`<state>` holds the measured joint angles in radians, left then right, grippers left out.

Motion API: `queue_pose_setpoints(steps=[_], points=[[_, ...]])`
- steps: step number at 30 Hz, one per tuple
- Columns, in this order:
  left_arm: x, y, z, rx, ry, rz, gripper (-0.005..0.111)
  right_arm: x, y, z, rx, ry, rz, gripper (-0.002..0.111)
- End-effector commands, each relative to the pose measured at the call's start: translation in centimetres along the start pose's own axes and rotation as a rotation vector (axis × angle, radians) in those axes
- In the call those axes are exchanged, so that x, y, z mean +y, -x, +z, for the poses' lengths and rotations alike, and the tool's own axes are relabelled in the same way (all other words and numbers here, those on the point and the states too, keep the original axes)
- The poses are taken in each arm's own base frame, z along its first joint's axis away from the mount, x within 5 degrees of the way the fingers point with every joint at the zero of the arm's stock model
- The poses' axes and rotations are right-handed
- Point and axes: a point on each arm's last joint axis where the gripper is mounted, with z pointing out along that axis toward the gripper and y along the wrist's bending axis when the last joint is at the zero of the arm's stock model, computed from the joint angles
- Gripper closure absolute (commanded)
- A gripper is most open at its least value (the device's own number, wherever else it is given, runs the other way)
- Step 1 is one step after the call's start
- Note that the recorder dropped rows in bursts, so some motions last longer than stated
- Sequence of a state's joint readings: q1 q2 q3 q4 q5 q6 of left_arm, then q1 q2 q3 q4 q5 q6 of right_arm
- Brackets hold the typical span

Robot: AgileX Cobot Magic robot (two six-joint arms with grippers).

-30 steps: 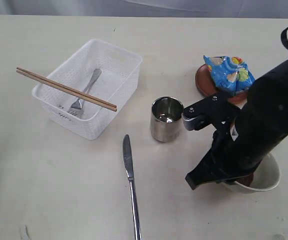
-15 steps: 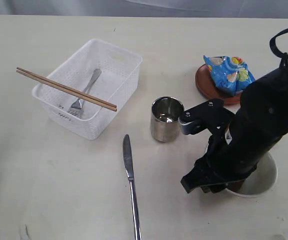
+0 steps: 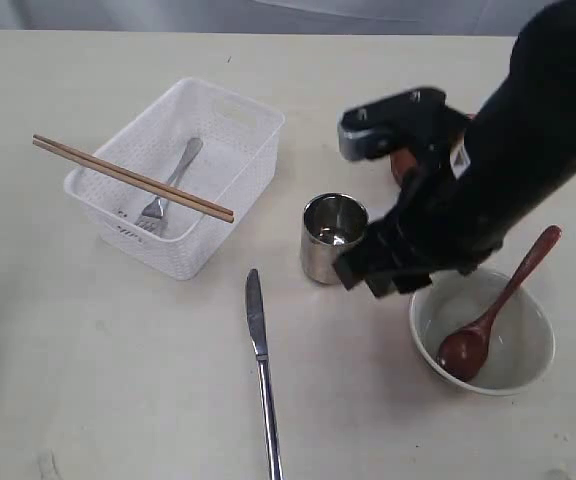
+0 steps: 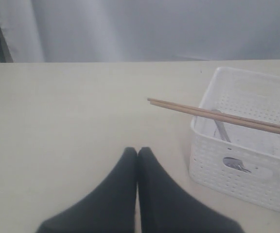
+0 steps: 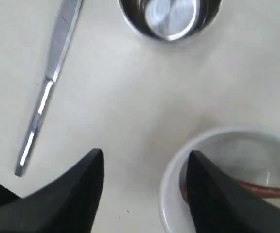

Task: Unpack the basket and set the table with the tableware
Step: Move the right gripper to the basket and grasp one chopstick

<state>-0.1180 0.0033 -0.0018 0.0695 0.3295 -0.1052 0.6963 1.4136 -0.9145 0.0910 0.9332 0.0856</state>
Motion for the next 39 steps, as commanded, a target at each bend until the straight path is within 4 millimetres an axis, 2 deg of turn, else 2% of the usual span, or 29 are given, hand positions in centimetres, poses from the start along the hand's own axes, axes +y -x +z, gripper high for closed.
queue_pose_setpoints(steps=[1,4,6,13,18,23,28,39], points=[[0.0,0.0,0.0,-0.006,-0.006,0.007,0.107,0.8,3.1,-3.9,-0.121,0.015,-0.027,0.058],[0.0,0.0,0.0,-0.006,-0.006,0.007,0.107,1.3,6.0,-4.9,-0.141,0.017,-0.064,0.058],[0.0,0.0,0.0,-0.006,-0.006,0.007,0.107,1.8,7.8,-4.7,-0.099,0.026,-0.097,0.058],[0.0,0.0,0.0,-0.006,-0.006,0.007,0.107,4.7,13.4,-2.1,-0.089,0.068,-0.273,0.058],[0.0,0.0,0.0,-0.006,-0.006,0.007,0.107,6.1,15.9,0.9,-0.084,0.079,-0.318,0.058],[0.0,0.0,0.0,-0.006,-0.006,0.007,0.107,8.0,17.2,3.2,-0.078,0.090,-0.378,0.058],[0.0,0.0,0.0,-0.006,-0.006,0.007,0.107,8.8,18.0,5.5,-0.077,0.049,-0.425,0.058],[0.0,0.0,0.0,-0.006,-0.006,0.007,0.107,8.4,18.4,5.8,-0.099,0.003,-0.440,0.058]])
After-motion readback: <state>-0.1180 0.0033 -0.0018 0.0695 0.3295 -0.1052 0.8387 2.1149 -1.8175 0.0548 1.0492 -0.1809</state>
